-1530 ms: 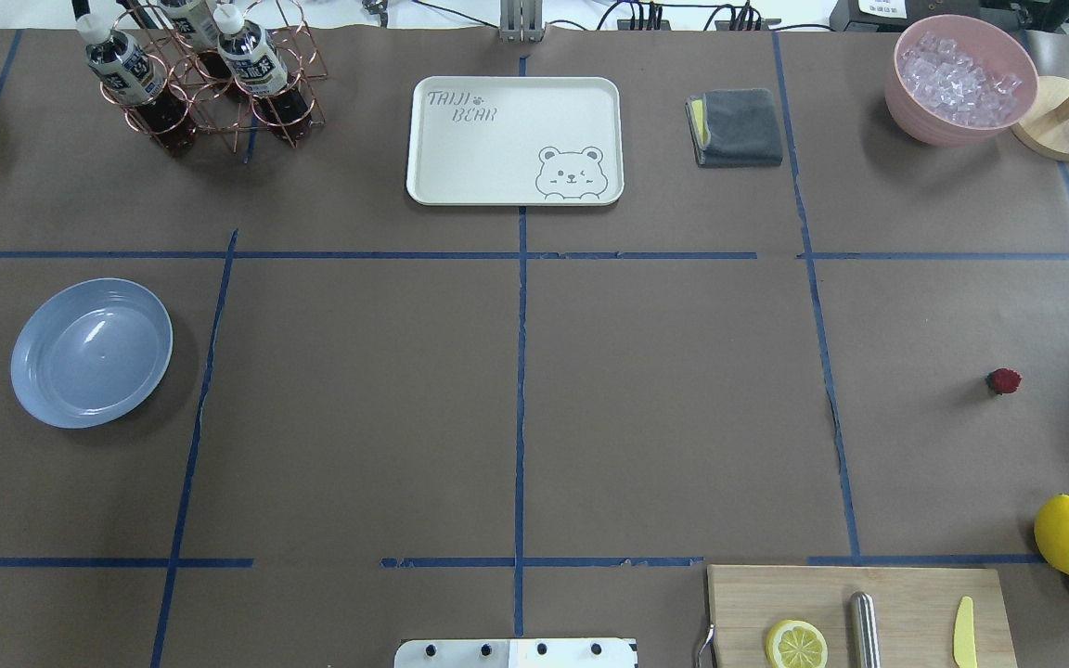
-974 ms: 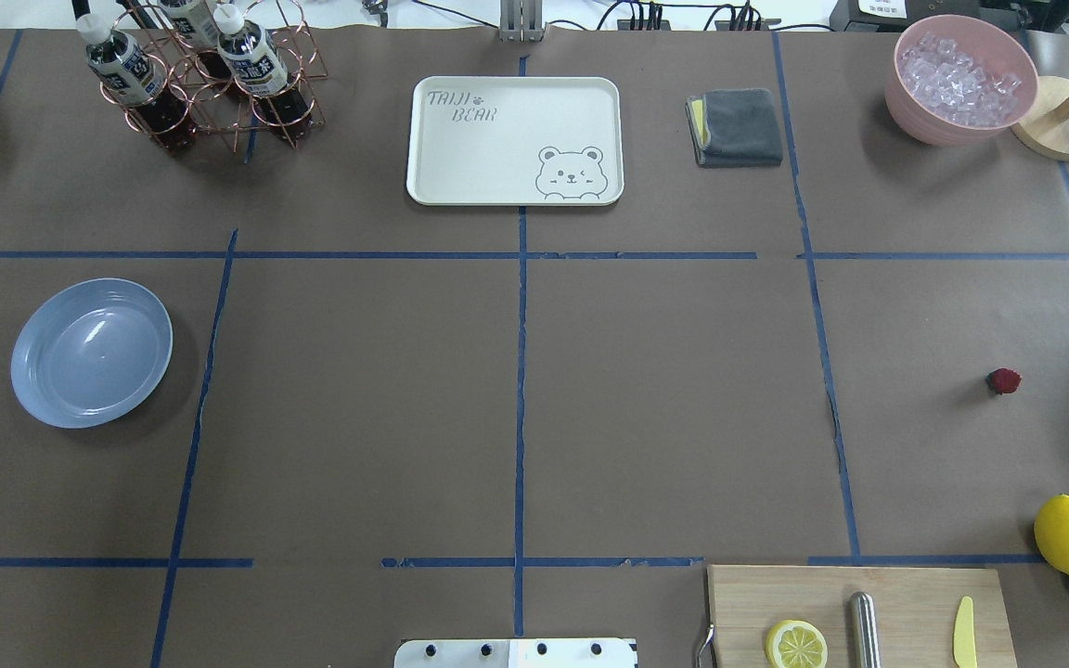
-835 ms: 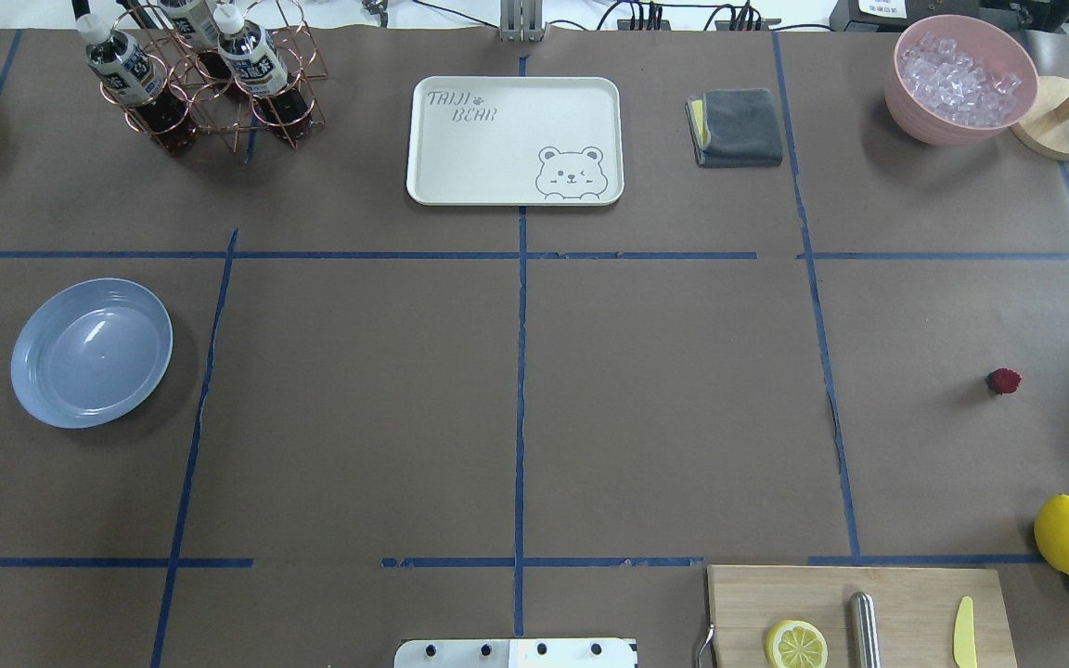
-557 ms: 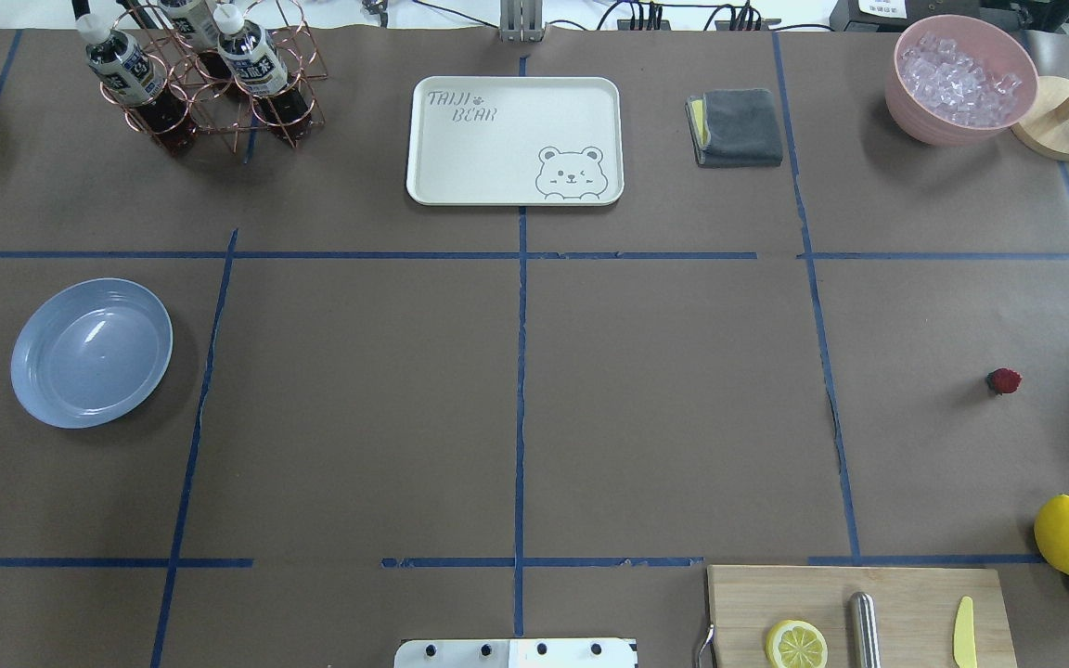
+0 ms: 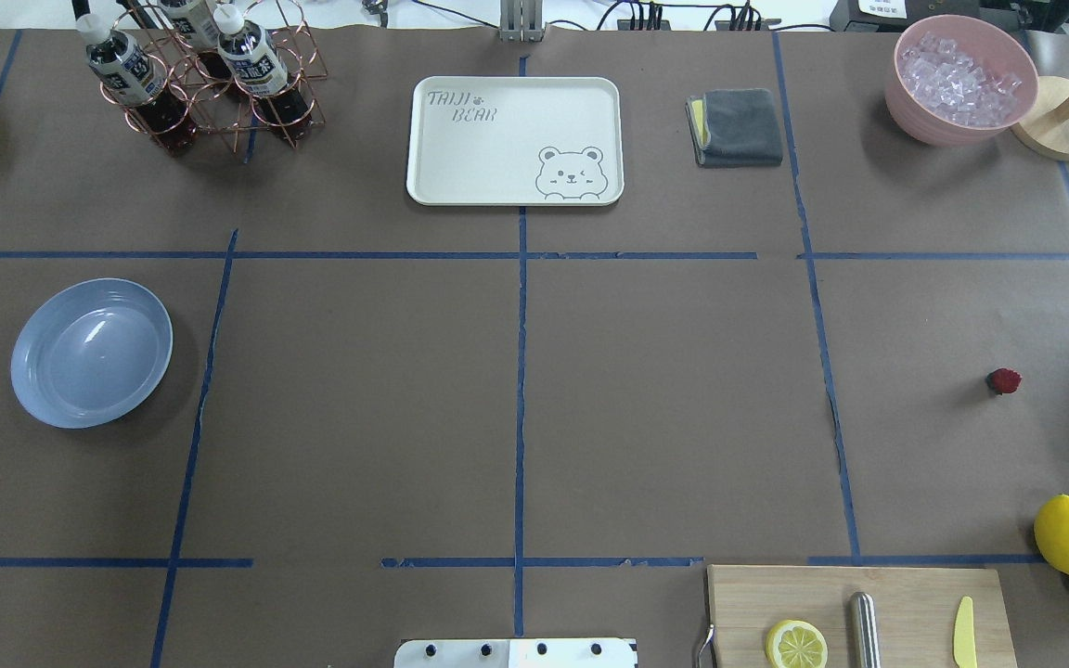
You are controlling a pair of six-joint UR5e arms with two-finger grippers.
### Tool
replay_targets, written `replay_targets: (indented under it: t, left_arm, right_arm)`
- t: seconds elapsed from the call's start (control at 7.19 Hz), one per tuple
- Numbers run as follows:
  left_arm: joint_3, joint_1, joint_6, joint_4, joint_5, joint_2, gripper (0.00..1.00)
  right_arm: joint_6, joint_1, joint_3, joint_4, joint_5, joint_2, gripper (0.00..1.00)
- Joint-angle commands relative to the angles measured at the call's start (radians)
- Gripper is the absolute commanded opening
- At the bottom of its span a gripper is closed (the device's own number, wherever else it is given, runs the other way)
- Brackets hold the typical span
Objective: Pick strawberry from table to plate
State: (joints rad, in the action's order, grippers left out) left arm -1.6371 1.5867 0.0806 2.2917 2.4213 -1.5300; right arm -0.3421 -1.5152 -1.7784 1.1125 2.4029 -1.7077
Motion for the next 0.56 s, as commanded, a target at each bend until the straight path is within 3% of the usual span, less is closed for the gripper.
replay_targets:
  t: [0.0, 0.14, 0.42]
  left_arm:
    - [0.010, -0.081, -0.154, 0.142, -0.005, 0.007, 1.00]
    - [0.072, -0.165, -0.279, 0.200, -0.005, 0.013, 1.00]
    - [0.136, -0.328, -0.523, 0.265, -0.135, 0.013, 1.00]
  right_arm:
    - [-0.034, 0.027, 0.001, -0.075, 0.005, 0.010, 1.00]
    - [-0.038, 0.055, 0.007, -0.124, 0.007, 0.008, 1.00]
    - [-0.035, 0.070, 0.008, -0.126, 0.006, 0.008, 1.00]
